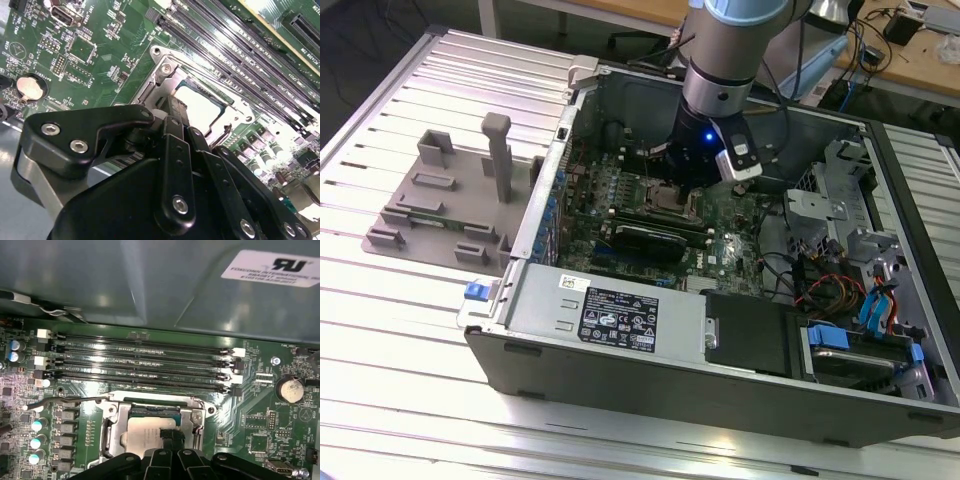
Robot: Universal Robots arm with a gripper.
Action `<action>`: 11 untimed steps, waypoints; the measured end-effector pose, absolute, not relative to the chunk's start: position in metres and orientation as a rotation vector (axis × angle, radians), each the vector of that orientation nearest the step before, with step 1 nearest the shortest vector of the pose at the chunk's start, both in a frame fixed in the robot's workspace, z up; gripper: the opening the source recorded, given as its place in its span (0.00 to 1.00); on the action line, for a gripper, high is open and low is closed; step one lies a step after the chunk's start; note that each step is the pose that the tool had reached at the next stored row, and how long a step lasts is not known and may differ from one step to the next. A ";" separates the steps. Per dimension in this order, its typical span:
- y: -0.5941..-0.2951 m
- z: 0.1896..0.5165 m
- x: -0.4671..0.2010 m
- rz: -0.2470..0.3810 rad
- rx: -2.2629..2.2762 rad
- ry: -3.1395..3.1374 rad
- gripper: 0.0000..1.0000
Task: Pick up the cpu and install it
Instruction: 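Close the cpu cover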
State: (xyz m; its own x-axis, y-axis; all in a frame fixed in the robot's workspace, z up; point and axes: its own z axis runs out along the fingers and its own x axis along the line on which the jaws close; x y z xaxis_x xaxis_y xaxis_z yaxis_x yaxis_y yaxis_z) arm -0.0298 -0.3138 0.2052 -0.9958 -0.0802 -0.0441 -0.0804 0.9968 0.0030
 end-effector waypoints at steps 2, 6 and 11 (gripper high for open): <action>-0.314 0.210 -0.030 0.004 -0.125 3.096 0.11; -0.314 0.215 -0.031 0.004 -0.125 3.096 0.11; -0.314 0.215 -0.058 0.003 -0.124 3.082 0.11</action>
